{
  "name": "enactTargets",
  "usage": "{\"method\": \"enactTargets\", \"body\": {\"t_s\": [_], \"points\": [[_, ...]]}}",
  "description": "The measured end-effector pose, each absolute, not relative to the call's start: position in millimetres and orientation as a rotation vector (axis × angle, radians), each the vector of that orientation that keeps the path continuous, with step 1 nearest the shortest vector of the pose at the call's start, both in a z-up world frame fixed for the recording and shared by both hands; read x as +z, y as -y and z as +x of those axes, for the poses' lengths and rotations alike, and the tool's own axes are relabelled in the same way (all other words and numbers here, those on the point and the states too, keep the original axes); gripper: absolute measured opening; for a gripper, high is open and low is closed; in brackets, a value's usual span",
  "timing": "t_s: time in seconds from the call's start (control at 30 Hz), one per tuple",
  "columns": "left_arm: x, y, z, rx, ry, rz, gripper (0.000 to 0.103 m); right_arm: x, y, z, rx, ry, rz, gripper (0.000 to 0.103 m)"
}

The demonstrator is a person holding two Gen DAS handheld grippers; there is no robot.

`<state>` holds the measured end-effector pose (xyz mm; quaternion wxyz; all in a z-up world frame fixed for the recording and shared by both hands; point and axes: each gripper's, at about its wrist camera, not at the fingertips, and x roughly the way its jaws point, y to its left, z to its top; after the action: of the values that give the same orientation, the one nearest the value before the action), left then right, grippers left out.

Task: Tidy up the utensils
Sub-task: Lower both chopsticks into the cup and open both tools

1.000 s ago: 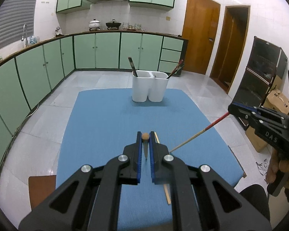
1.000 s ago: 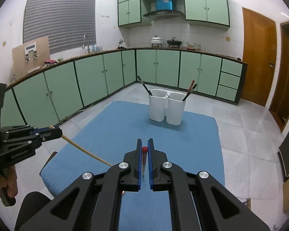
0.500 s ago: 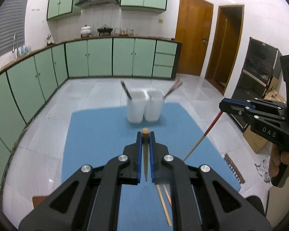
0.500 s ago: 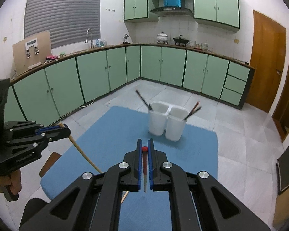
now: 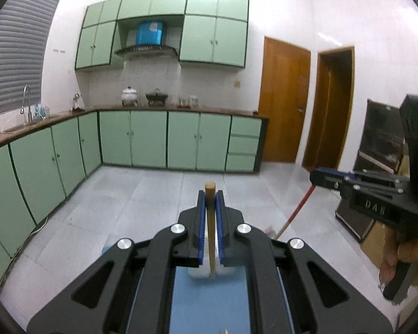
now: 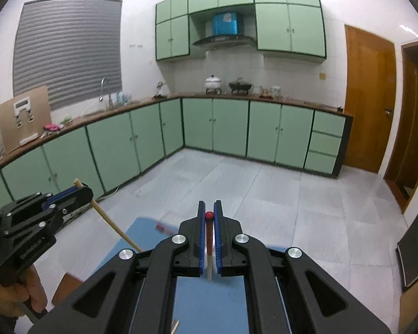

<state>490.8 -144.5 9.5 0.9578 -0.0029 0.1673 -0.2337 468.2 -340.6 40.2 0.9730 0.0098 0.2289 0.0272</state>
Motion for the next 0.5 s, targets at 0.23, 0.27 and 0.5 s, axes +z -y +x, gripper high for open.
{"method": "enactTargets", "body": {"t_s": [0.23,0.27,0.5], "points": [[-2.2,184.5,554.4,-0.459,-0.316,-0.005,0.006,19.3,359.4,533.3,0.021,-0.446,0.017,0.006],[-6.8,189.7,562.7,-0.457,-0.317,0.001,0.006,11.1,361.9,542.3,0.018,-0.455,0.018,0.006],[-65.4,211.8,605.5,-0.441,-0.374,0.032,0.006,-49.0,378.2,579.1,0.013,-0.535,0.029,0.006]]}}
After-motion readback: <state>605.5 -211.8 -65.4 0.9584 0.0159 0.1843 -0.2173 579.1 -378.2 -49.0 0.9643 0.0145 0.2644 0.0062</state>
